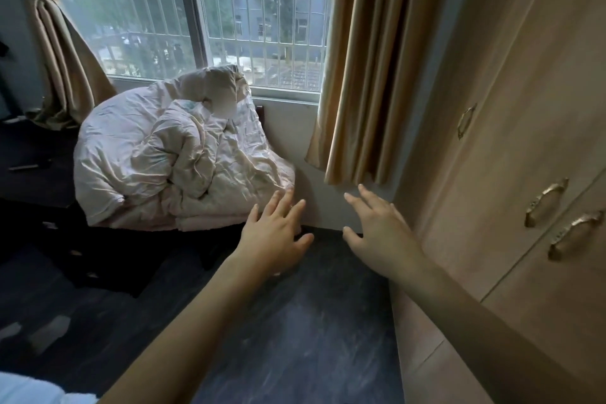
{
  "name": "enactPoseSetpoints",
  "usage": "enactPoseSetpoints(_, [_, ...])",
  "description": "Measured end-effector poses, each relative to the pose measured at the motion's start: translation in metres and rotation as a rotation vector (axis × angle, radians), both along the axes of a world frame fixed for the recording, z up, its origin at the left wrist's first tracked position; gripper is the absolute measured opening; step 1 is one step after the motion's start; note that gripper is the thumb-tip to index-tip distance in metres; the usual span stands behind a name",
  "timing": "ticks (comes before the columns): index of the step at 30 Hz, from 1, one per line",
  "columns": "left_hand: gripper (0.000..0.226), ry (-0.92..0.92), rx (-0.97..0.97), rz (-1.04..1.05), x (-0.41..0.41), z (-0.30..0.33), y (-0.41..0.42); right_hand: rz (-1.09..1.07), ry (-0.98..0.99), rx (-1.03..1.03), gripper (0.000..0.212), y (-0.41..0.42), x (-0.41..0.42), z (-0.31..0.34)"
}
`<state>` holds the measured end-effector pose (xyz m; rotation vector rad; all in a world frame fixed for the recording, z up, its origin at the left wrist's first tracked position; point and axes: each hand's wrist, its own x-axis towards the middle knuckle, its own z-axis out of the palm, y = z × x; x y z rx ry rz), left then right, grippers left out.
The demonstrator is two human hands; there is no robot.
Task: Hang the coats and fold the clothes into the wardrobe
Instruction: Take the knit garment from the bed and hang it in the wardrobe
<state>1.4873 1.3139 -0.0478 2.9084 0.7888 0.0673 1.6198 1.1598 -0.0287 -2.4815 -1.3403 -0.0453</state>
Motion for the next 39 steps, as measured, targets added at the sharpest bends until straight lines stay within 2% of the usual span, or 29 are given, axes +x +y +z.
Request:
enactPoseSetpoints(18, [0.072, -0.022, 0.045, 0.331, 0.168, 0.026, 0.136, 0.271, 0.003, 0.003, 0.070, 0.193, 0.215, 0.016])
enactPoseSetpoints(27, [0.071, -0.046, 0.057, 0.450, 0.190, 0.036, 0.193, 0.464, 0.041, -0.013, 0.067, 0.278, 0.233, 0.019])
enactPoseSetpoints(39, [0.071, -0.120, 0.053, 0.575, 0.155, 0.034, 0.311, 0.598, 0.011, -0.038, 0.066, 0.419, 0.209, 0.032])
